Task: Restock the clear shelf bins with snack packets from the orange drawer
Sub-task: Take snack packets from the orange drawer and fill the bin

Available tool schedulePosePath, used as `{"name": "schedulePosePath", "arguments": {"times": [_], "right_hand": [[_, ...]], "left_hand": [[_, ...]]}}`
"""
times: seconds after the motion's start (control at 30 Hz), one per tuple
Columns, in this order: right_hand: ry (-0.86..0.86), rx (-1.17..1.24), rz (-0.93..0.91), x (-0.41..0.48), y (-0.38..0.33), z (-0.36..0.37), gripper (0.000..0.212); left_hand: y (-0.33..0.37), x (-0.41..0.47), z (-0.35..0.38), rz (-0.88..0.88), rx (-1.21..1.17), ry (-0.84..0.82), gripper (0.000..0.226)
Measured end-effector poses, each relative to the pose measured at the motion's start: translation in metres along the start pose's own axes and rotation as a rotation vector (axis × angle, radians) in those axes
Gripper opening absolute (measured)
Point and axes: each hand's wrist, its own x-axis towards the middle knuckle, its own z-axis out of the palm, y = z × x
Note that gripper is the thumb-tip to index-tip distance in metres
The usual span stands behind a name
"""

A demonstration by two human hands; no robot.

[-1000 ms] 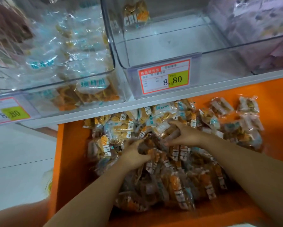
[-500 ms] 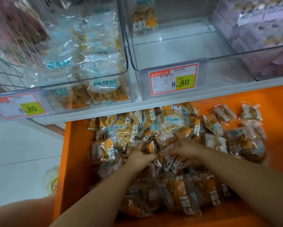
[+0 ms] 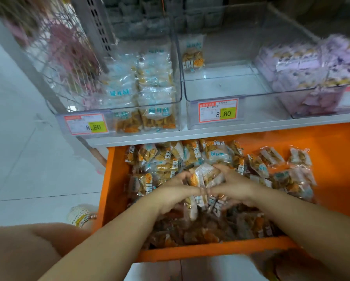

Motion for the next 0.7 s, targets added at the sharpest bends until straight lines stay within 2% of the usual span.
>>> {"name": "schedulePosePath", "arguments": {"times": [0.1, 0.2, 0.33, 0.5, 0.6, 0.7], "right_hand": [[0.046, 0.020, -0.094, -0.028, -0.015, -0.003, 0.092], [0.140, -0.070, -0.218, -0.061, -0.034, -0.008, 0.093], [0.188, -0.134, -0.380, -0.114, -0.060, -0.010, 0.075], [0.193, -0.131, -0.536, -0.169, -0.093, -0.009, 0.069], [0.242, -0.160, -0.682, -0.190, -0.115, -0.008, 0.067], [0.308, -0.174, -0.811, -0.195, -0.143, -0.005, 0.070]], "left_hand": [[0.016, -0.026, -0.001, 0.096, -0.039, -0.024, 0.088], [0.037, -0.056, -0.003, 0.229, -0.011, 0.002, 0.092], [0.058, -0.107, -0.005, 0.371, 0.085, 0.041, 0.095], [0.078, -0.165, -0.014, 0.545, 0.158, 0.081, 0.065], [0.094, -0.198, -0.023, 0.662, 0.199, 0.151, 0.059], [0.113, -0.223, -0.039, 0.795, 0.239, 0.209, 0.041]]}}
